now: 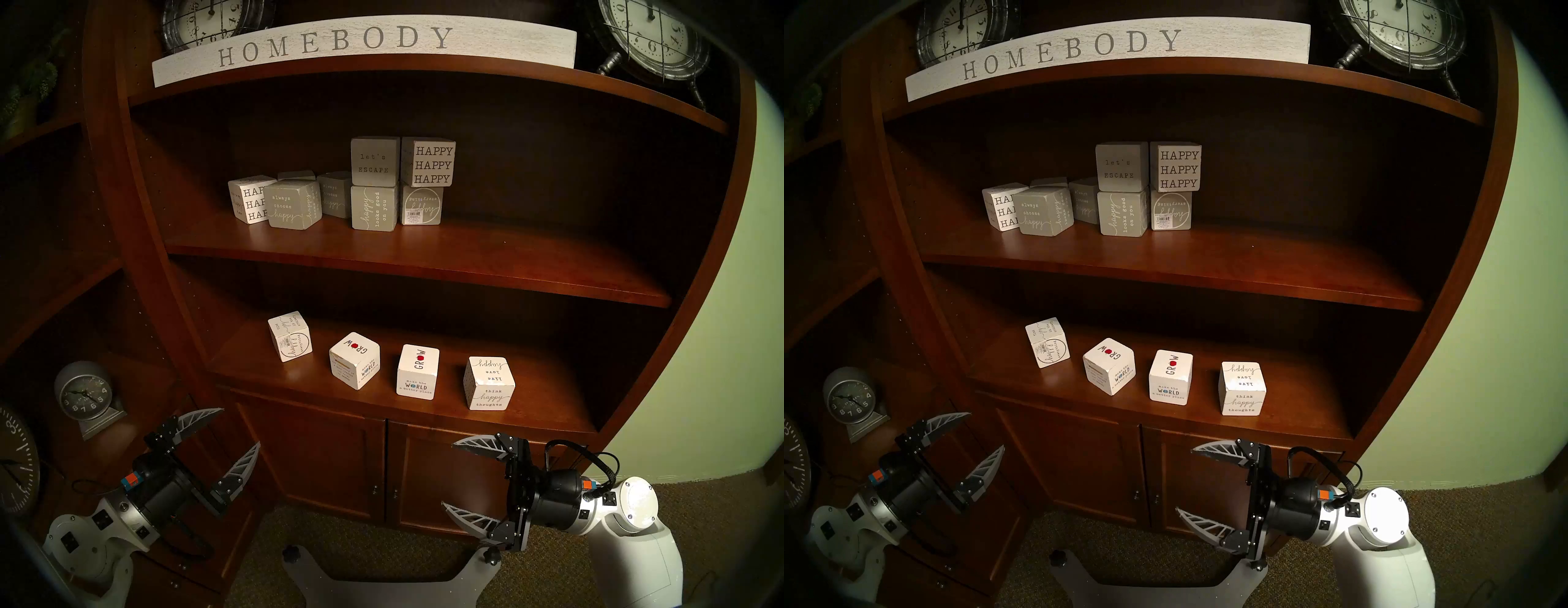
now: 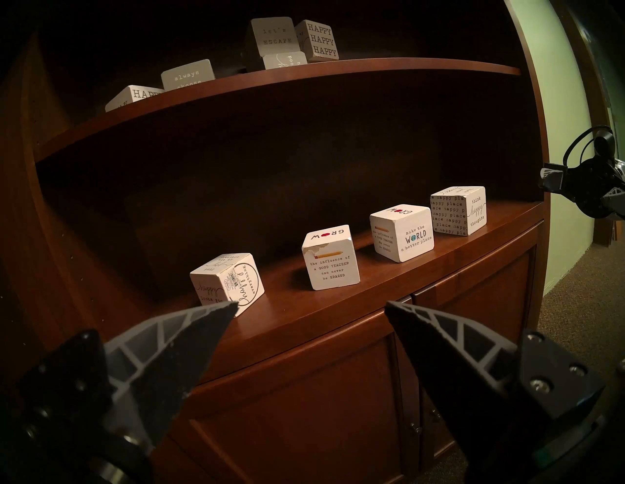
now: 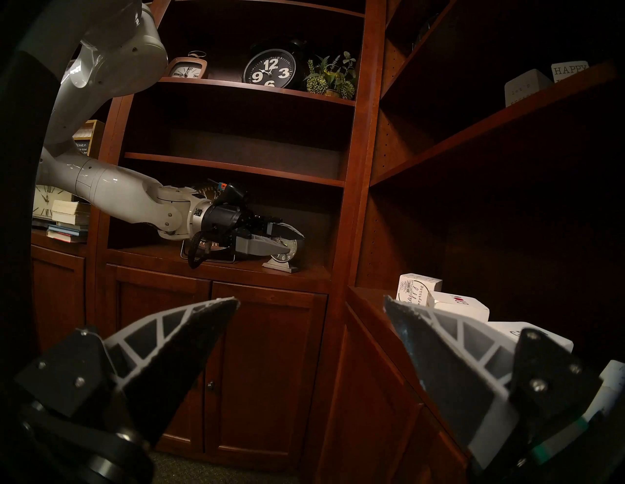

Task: Stack four cubes vertically into two groups

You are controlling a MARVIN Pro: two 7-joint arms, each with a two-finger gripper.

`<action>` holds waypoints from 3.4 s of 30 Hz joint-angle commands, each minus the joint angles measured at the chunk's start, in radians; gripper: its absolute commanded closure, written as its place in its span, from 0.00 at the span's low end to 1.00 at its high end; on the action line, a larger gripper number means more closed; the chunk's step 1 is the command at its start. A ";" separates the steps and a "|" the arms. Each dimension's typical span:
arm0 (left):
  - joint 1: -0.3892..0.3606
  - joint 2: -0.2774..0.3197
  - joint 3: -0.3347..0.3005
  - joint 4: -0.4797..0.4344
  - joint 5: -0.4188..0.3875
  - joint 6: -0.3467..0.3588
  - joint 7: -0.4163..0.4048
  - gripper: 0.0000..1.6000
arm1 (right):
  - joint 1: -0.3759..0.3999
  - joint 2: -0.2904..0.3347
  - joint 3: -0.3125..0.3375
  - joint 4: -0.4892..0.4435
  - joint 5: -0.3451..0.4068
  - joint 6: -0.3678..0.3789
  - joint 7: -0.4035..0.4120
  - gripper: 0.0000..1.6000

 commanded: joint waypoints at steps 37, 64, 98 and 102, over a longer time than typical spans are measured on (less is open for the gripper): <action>-0.001 0.000 0.000 -0.011 0.000 -0.001 -0.001 0.00 | -0.032 -0.371 0.044 -0.124 -0.317 -0.068 -0.629 0.00; -0.001 0.000 -0.001 -0.011 0.000 -0.001 -0.001 0.00 | 0.066 -0.375 0.049 -0.041 -0.421 -0.036 -0.857 0.00; -0.001 -0.001 -0.001 -0.011 0.000 -0.001 -0.001 0.00 | 0.147 -0.353 0.003 0.078 -0.476 0.006 -0.989 0.00; -0.001 -0.001 -0.001 -0.011 0.000 0.000 -0.001 0.00 | 0.153 -0.351 -0.002 0.093 -0.485 0.007 -1.005 0.00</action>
